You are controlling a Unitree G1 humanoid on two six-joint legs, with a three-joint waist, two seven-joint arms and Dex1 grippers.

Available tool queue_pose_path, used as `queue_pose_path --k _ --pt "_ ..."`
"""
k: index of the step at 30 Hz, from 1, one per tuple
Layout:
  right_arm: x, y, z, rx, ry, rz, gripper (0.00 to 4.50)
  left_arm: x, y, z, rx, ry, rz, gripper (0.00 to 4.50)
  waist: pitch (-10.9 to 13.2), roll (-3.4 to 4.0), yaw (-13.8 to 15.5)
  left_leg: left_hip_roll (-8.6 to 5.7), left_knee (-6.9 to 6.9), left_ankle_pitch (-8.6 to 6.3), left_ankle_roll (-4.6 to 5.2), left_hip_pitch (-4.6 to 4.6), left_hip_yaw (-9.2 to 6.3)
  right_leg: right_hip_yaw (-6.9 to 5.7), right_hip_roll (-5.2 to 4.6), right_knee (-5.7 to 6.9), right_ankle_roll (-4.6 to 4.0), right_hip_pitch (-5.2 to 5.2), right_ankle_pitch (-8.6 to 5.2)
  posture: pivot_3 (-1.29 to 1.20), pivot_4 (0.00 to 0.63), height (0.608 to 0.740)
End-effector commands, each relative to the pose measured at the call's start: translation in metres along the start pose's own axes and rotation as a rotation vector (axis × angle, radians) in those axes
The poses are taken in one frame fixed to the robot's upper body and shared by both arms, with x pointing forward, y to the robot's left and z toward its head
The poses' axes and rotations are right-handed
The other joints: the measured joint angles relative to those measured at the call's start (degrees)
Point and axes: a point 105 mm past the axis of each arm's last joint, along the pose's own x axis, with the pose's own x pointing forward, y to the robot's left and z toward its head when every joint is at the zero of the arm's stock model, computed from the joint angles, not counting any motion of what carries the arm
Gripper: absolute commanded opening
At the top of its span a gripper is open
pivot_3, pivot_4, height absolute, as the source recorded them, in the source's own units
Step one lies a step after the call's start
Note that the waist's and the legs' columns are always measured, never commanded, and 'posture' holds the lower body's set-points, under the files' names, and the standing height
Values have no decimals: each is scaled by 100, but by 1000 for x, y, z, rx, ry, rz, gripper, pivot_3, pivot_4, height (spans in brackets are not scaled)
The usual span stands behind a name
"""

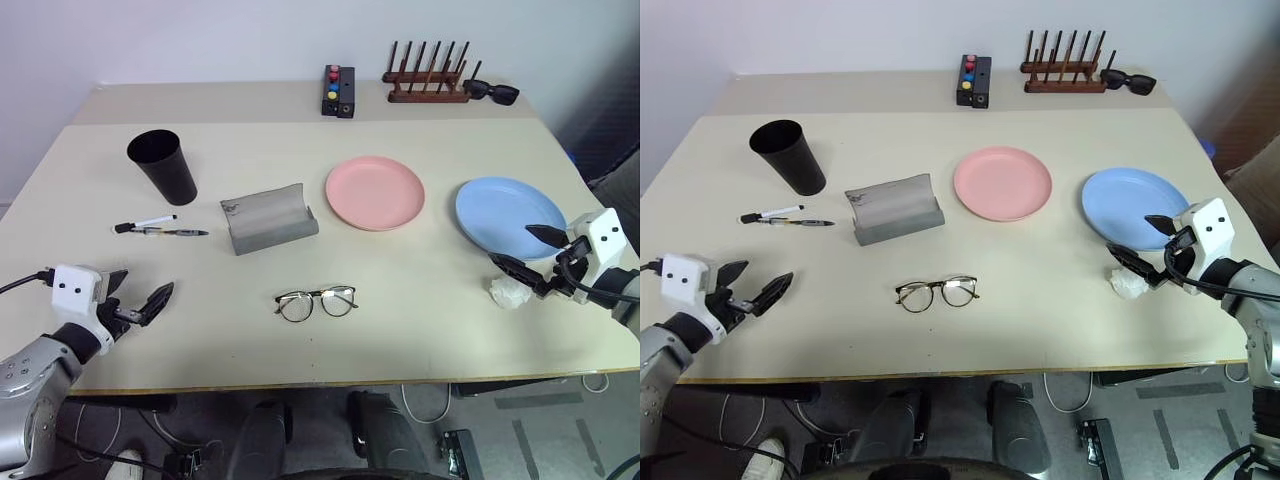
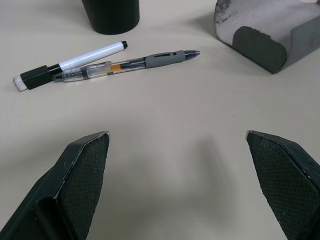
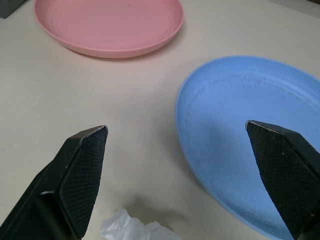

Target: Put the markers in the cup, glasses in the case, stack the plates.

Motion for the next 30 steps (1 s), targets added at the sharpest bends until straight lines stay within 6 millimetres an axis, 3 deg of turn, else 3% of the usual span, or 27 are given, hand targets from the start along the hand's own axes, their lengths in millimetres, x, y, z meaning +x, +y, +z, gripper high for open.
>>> queue_pose_path --k 1,18,30 --pt "0 -1 14 -36 -30 0 4500 -1 0 13 19 -52 8 4469 0 0 0 0 0 0 0 0 0 0 0 0 0 0 0 0 150 735" --pt "3 7 19 -40 -50 22 4500 10 -6 16 18 -52 -25 4469 0 0 17 -1 7 0 0 0 0 -1 0 3 0 3 1 0 150 735" --pt "25 40 29 -35 -130 93 4500 28 -1 26 128 69 -143 4469 -3 -1 5 0 9 0 0 2 -3 -1 7 8 0 4 1 0 150 735"
